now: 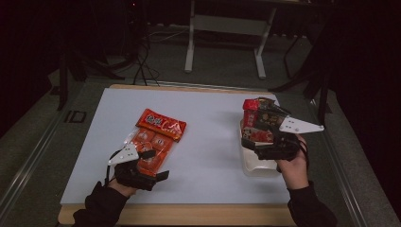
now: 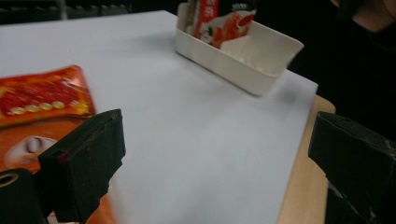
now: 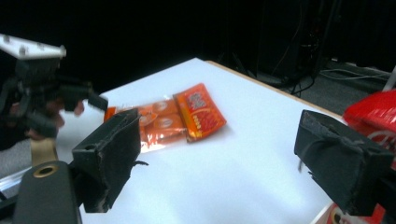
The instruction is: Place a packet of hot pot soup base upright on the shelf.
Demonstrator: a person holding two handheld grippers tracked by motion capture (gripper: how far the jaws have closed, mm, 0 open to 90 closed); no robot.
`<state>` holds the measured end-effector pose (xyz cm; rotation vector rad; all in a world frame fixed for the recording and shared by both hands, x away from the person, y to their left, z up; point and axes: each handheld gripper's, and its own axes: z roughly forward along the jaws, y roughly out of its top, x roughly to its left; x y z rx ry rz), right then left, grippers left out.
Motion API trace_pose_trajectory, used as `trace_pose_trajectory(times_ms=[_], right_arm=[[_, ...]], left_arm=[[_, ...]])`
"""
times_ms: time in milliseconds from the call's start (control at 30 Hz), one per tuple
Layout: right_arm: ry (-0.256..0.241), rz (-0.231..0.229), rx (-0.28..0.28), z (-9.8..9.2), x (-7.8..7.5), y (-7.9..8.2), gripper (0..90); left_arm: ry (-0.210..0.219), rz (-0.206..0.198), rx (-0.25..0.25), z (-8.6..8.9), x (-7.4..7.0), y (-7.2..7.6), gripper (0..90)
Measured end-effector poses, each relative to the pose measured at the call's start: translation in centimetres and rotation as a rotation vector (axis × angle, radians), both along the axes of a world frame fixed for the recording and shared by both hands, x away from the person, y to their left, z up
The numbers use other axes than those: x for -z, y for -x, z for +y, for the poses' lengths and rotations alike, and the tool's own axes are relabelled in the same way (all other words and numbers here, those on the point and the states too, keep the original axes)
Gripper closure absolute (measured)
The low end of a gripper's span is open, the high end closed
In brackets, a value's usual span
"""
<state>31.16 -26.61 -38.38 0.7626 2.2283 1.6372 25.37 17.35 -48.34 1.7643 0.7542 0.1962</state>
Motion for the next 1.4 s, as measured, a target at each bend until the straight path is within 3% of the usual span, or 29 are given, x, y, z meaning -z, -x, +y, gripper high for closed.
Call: trace_pose_trajectory(times_ms=[267, 333, 467, 500, 600, 867, 967, 1167, 1267, 1300, 1333, 1400], right_arm=[[0.020, -0.003, -0.070, 0.8, 1.6, 2.2, 14.4], [0.029, -0.013, -0.093, 1.0, 1.9, 3.0, 14.4], [0.031, -0.018, -0.101, 0.9, 2.2, 4.1, 14.4], [0.034, -0.014, -0.102, 0.8, 2.2, 4.4, 14.4], [0.029, -0.010, -0.101, 0.6, 2.3, 4.8, 14.3], [0.005, 0.024, -0.095, -0.3, 3.2, 5.6, 14.0], [0.002, 0.024, -0.107, -0.4, 3.5, 5.9, 14.0], [-0.005, 0.025, -0.122, -0.2, 3.8, 6.1, 14.0], [-0.007, 0.030, -0.125, -0.2, 3.8, 6.0, 14.0], [-0.011, 0.031, -0.125, -0.2, 3.8, 6.0, 14.0], [-0.011, 0.030, -0.126, -0.2, 3.8, 6.0, 14.0], [-0.008, 0.029, -0.125, -0.2, 3.8, 6.1, 14.0]], left_arm=[[-0.063, -0.005, -0.060, 2.2, -0.6, -0.8, 4.4], [-0.071, -0.016, -0.091, 3.1, -0.6, -1.0, 8.1], [-0.087, -0.008, -0.138, 4.7, -0.6, -1.6, 16.8], [-0.094, -0.011, -0.149, 5.0, -0.6, -1.7, 24.7], [-0.115, -0.002, -0.173, 5.8, -0.4, -2.2, 35.9], [-0.176, 0.078, -0.257, 7.7, 0.9, -4.2, 49.2], [-0.187, 0.098, -0.275, 8.3, 1.5, -5.0, 64.3], [-0.291, 0.158, -0.324, 8.6, 2.8, -6.9, 85.4], [-0.380, 0.159, -0.345, 8.4, 3.7, -7.6, 89.3], [-0.391, 0.166, -0.354, 8.4, 3.9, -7.8, 89.3], [-0.373, 0.183, -0.350, 8.5, 4.2, -8.0, 89.4], [-0.411, 0.176, -0.372, 8.4, 4.6, -8.1, 89.9]])
